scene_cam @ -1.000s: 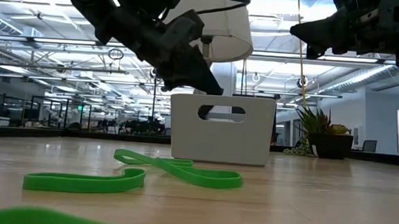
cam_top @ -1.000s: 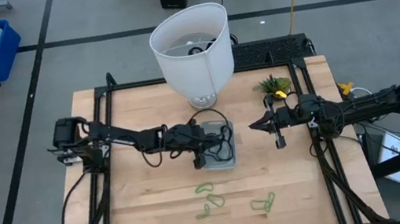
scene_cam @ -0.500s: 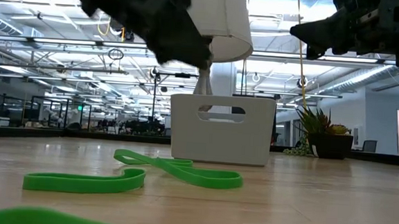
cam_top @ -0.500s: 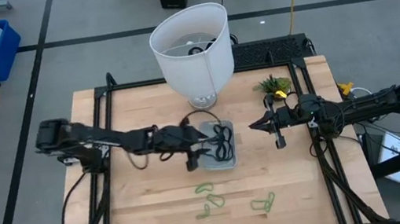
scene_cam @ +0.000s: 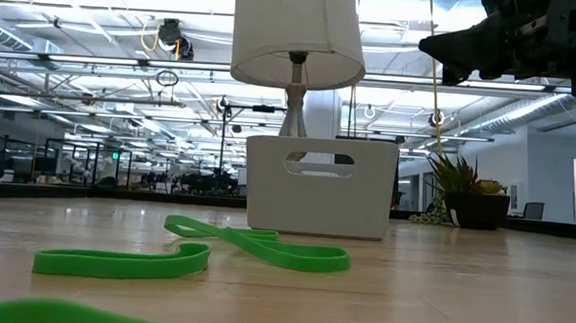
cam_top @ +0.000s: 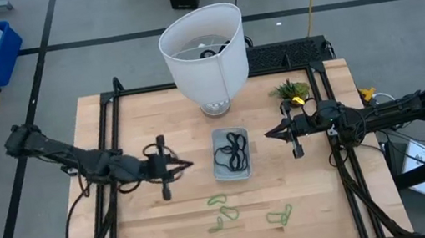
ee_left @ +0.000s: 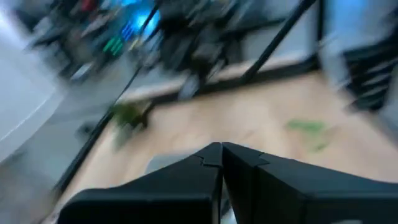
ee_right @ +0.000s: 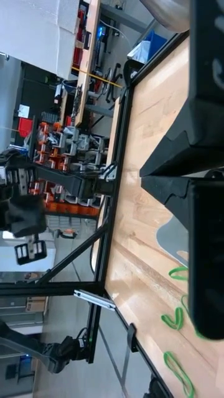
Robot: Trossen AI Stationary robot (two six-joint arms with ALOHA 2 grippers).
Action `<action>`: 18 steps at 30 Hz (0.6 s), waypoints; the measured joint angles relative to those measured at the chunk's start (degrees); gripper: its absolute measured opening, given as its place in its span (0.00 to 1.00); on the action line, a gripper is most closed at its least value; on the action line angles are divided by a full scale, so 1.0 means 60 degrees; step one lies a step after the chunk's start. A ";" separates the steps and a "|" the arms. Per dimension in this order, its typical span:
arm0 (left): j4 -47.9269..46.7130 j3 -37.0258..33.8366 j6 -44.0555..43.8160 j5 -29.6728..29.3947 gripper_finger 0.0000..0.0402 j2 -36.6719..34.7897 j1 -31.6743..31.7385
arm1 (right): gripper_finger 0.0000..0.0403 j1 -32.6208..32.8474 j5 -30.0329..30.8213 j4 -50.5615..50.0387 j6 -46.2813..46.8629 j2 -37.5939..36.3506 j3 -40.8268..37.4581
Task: Pick and place rubber bands into bin
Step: Put the green rubber band into the gray bin
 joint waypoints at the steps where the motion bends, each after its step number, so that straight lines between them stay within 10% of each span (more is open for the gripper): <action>1: 0.0674 -0.0401 0.0177 0.0507 0.03 -0.0156 0.0085 | 0.00 0.0000 -0.0001 0.0002 -0.0001 -0.0002 0.0000; 9: 0.5663 -0.3491 0.0317 0.3423 0.01 0.0166 0.1982 | 0.00 0.0000 -0.0002 0.0057 -0.0001 -0.0004 -0.0004; 18: 0.8302 -0.5731 0.1606 0.3765 0.01 -0.0837 0.1981 | 0.00 0.0004 -0.0006 -0.0450 0.0001 0.0000 -0.0004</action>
